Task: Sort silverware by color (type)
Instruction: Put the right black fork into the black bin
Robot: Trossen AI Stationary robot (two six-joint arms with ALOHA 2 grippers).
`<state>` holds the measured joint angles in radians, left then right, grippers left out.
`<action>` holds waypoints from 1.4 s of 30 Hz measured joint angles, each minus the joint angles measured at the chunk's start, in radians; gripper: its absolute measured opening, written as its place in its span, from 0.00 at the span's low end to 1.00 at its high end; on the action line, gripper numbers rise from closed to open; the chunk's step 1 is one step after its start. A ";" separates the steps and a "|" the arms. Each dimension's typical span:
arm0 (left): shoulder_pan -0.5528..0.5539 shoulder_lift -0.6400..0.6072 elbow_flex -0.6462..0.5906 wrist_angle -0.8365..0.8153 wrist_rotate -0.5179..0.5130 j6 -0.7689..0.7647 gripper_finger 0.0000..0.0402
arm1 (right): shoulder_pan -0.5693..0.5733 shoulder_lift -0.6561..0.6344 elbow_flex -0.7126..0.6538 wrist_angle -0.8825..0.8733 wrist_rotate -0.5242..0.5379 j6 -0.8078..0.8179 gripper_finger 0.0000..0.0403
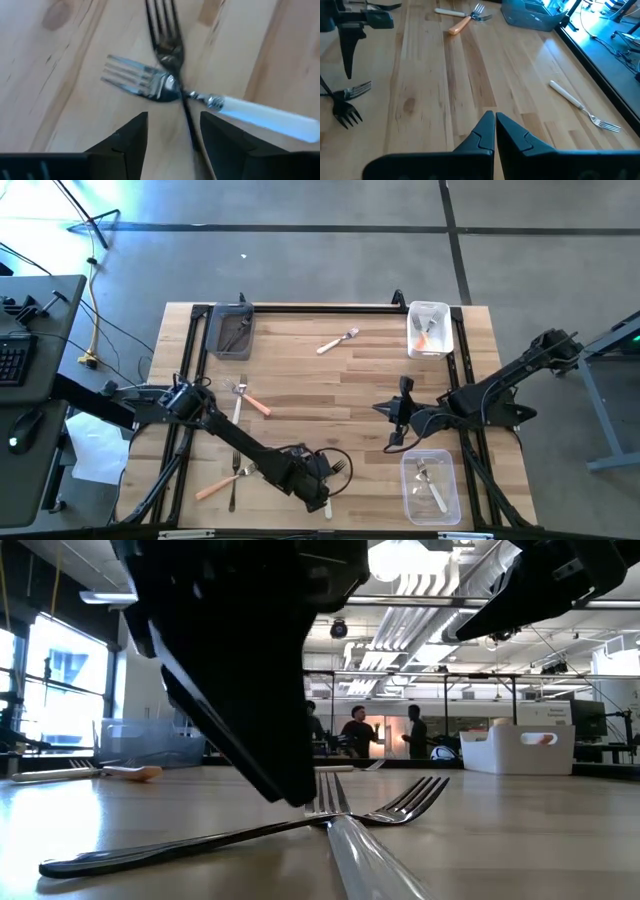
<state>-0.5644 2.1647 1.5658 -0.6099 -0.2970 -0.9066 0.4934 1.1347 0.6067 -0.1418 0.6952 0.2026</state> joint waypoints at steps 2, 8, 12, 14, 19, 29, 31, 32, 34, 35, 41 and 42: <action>0.000 0.000 0.001 0.015 -0.007 -0.001 0.40 | 0.000 0.000 0.000 0.001 0.000 0.001 0.00; -0.001 0.000 0.000 0.023 0.003 -0.006 0.38 | 0.000 0.000 0.000 0.007 0.000 -0.001 0.00; -0.005 0.025 -0.001 0.028 0.017 0.006 0.38 | -0.001 0.000 0.000 0.009 -0.001 -0.001 0.00; -0.005 0.037 0.003 0.037 0.016 0.007 0.38 | -0.001 0.000 0.000 0.009 -0.001 0.002 0.00; -0.005 0.048 0.005 0.036 0.009 -0.007 0.38 | -0.001 0.000 0.000 0.012 -0.004 0.002 0.00; -0.005 0.052 0.003 0.002 0.015 -0.004 0.23 | -0.001 0.000 0.000 0.019 -0.004 -0.001 0.00; -0.005 0.053 0.003 -0.006 0.016 0.000 0.18 | 0.000 0.000 0.000 0.019 -0.004 -0.001 0.00; -0.005 0.053 0.003 -0.011 0.017 0.000 0.15 | -0.001 0.000 0.000 0.019 -0.004 -0.001 0.00; -0.005 0.053 0.003 -0.022 0.017 -0.006 0.09 | 0.000 0.001 0.000 0.019 -0.004 -0.001 0.00; -0.005 0.045 0.002 -0.028 0.017 -0.009 0.07 | -0.001 0.001 0.000 0.019 -0.004 -0.001 0.00; -0.006 0.001 -0.006 -0.085 0.026 -0.018 0.02 | 0.000 0.001 0.000 0.019 -0.004 -0.001 0.00; -0.007 -0.007 -0.006 -0.087 0.027 -0.018 0.02 | -0.001 0.001 0.000 0.019 -0.004 -0.001 0.00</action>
<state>-0.5712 2.1579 1.5593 -0.6973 -0.2702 -0.9245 0.4927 1.1358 0.6067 -0.1227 0.6914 0.2012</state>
